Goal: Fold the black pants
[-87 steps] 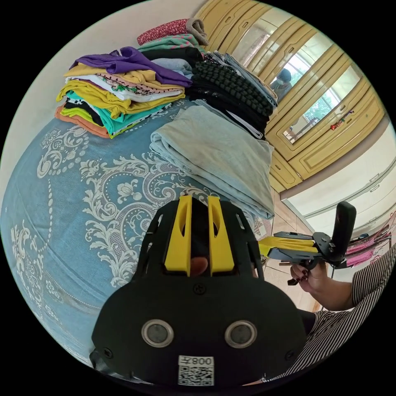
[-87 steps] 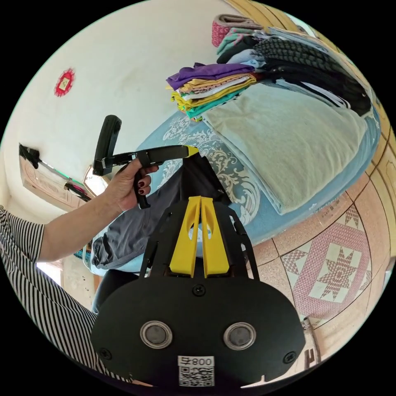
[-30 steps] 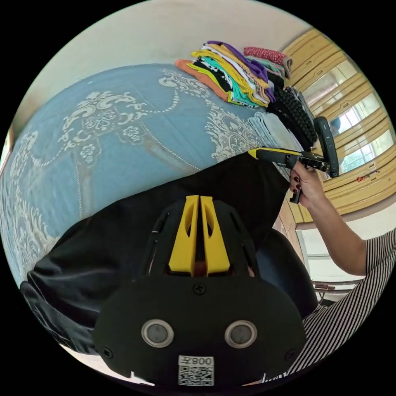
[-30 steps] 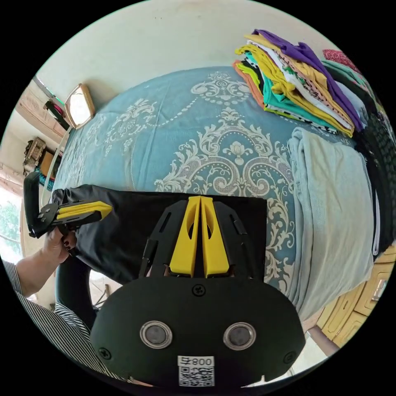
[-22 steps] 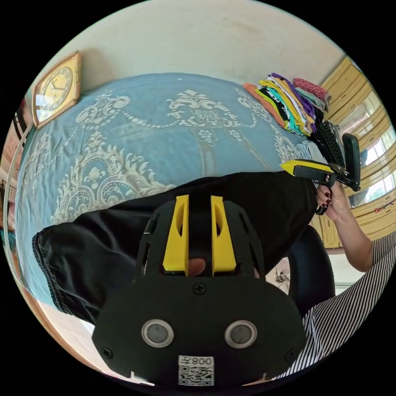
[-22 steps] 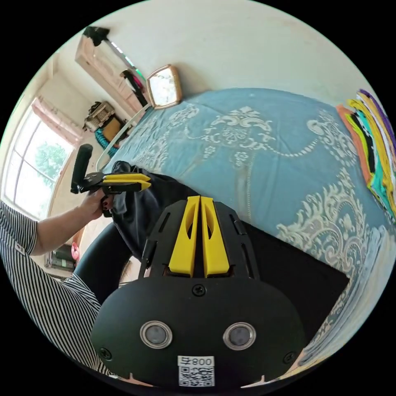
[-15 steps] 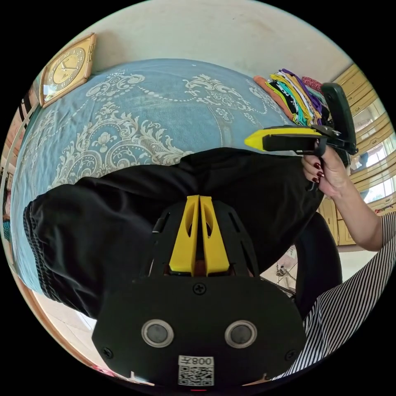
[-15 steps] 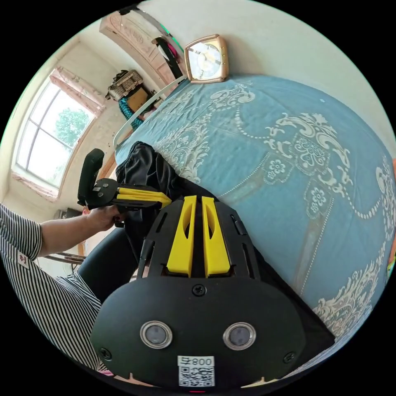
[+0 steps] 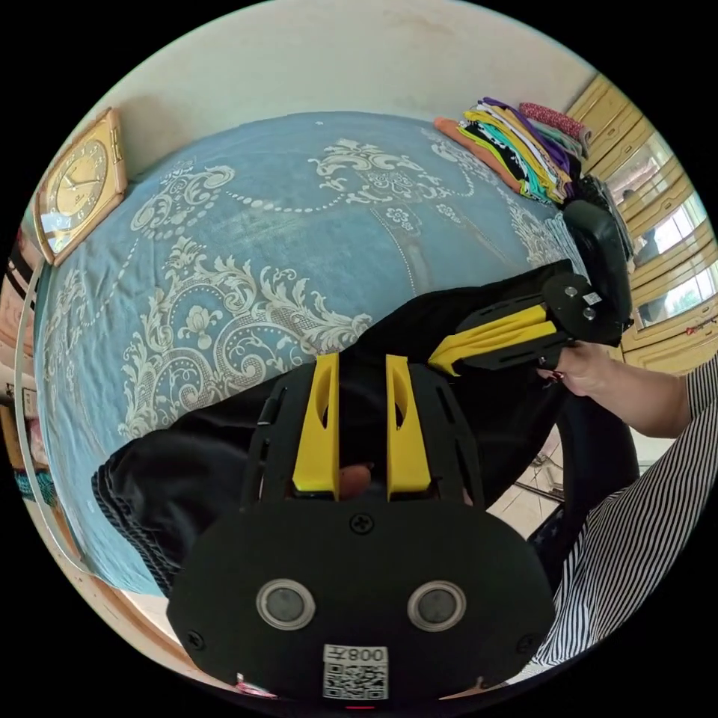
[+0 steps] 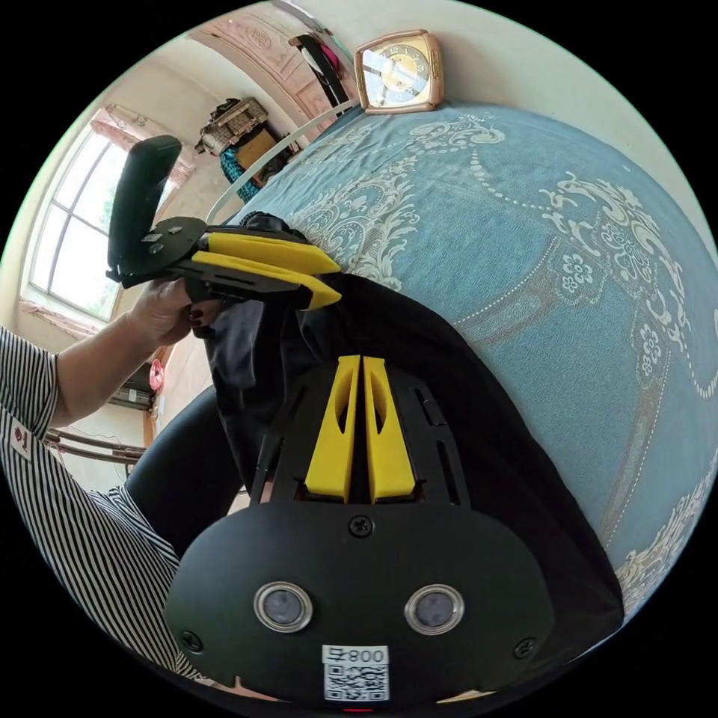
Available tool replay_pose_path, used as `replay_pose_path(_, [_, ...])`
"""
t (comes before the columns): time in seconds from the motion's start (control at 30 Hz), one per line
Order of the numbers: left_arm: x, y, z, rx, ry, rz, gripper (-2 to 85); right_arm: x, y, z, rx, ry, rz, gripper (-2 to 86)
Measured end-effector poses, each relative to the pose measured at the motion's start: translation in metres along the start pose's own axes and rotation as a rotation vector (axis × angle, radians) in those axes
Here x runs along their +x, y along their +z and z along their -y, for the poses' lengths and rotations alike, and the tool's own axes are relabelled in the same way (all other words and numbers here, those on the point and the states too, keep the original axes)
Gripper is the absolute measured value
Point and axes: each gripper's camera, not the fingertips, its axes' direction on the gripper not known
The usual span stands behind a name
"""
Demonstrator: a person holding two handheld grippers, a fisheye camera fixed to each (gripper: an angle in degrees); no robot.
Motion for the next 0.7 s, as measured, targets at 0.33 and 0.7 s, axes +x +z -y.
replay_pose_path(0.33, [-0.005,-0.091,0.007,0.050,0.006,-0.081,2.6,-0.014,-0.019,0.011,0.154,-0.017,-0.025,0.3])
replay_pose_path(0.7, [-0.020,-0.167,0.038,0.043,-0.029,-0.117,1.6,-0.023,0.045,0.034,-0.017,-0.067,-0.001,0.3])
